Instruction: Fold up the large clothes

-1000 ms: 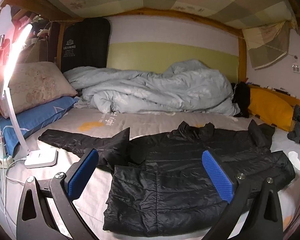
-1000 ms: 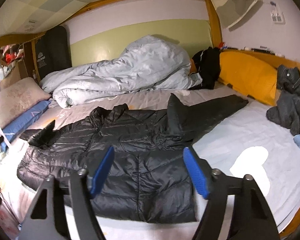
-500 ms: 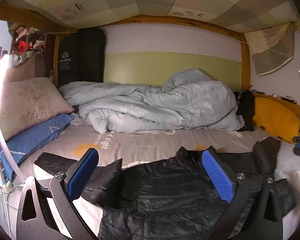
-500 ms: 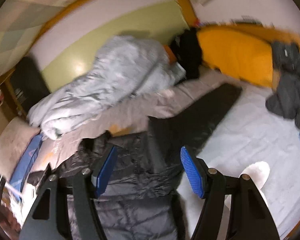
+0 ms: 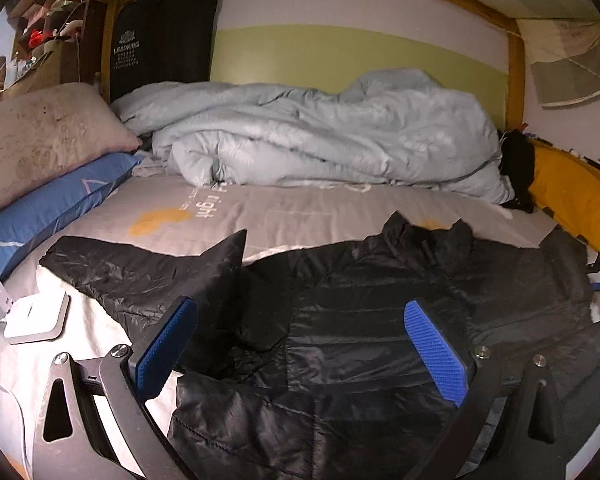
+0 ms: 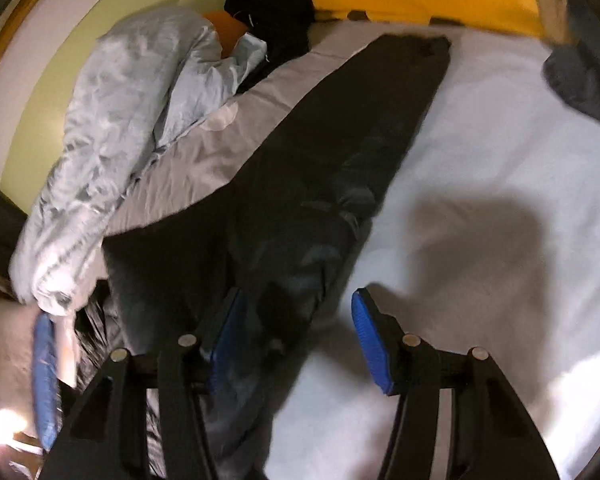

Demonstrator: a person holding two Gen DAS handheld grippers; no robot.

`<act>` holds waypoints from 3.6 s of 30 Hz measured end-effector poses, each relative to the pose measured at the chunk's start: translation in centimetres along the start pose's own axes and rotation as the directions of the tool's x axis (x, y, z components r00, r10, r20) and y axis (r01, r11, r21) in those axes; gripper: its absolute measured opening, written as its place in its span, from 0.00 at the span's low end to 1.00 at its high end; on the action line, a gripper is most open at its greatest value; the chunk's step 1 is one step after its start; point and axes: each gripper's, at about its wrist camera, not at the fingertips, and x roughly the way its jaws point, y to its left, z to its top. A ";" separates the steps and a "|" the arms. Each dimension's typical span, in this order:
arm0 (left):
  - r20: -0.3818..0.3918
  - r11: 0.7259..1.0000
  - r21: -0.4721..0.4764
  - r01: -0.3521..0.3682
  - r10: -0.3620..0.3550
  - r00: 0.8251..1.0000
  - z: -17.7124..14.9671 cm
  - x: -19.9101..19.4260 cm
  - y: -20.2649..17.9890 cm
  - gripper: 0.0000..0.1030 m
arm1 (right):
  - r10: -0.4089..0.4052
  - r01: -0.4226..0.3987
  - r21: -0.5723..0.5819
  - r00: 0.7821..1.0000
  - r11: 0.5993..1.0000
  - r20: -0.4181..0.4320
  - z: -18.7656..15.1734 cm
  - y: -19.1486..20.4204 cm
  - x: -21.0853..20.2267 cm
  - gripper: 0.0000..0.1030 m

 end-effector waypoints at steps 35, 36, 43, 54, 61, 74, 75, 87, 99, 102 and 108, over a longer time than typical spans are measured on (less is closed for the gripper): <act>0.106 0.996 -0.027 0.091 -0.088 0.990 0.3 -6.7 -0.6 1.00 | 0.172 -0.162 -0.622 0.984 0.766 -0.044 -22.6 19.4 -5.7 0.35; 0.106 0.996 -0.023 0.091 -0.088 0.990 0.3 -6.7 -0.7 1.00 | 0.183 -0.170 -0.611 0.982 0.773 -0.041 -22.5 19.0 -6.4 0.39; 0.114 0.997 -0.008 0.082 -0.081 0.990 0.1 -7.0 -1.2 1.00 | 0.236 -0.171 -0.566 0.971 0.806 0.043 -21.3 18.0 -10.2 0.67; 0.096 0.997 0.001 0.073 -0.073 0.993 -0.2 -6.4 -1.3 1.00 | 0.141 -0.077 -0.315 0.973 0.946 0.184 -13.0 11.0 -13.1 0.83; 0.088 0.999 0.018 0.049 -0.051 0.995 -0.5 -6.1 -1.5 1.00 | -0.083 0.100 -0.136 0.989 0.986 0.125 -9.2 5.0 -9.0 0.83; 0.055 0.999 0.006 0.049 -0.049 0.997 -0.9 -5.0 -0.6 1.00 | -0.254 0.260 -0.112 0.965 0.959 0.068 -7.3 1.7 -3.5 0.39; 0.053 0.998 0.007 0.054 -0.055 0.997 -0.8 -4.9 -0.7 1.00 | -0.261 0.268 -0.126 0.963 0.955 0.066 -7.3 1.8 -3.2 0.27; 0.113 0.996 0.057 0.068 -0.075 0.991 -0.5 -6.5 -2.1 0.97 | 0.196 -0.086 -0.408 0.952 0.909 0.235 -11.7 10.2 -11.0 0.08; 0.109 0.990 0.103 0.094 -0.106 0.988 -0.9 -6.8 -3.5 0.83 | 0.335 -0.337 -0.634 0.934 0.696 -0.128 -23.2 18.6 -7.4 0.08; 0.099 0.989 0.109 0.103 -0.113 0.989 -1.1 -6.7 -3.8 0.82 | 0.328 -0.382 -0.652 0.921 0.655 -0.210 -25.9 19.8 -6.4 0.08; 0.047 0.981 0.109 0.161 -0.167 0.985 -1.7 -6.0 -4.5 0.82 | 0.301 -0.366 -0.721 0.927 0.589 -0.224 -29.4 21.5 -6.2 0.37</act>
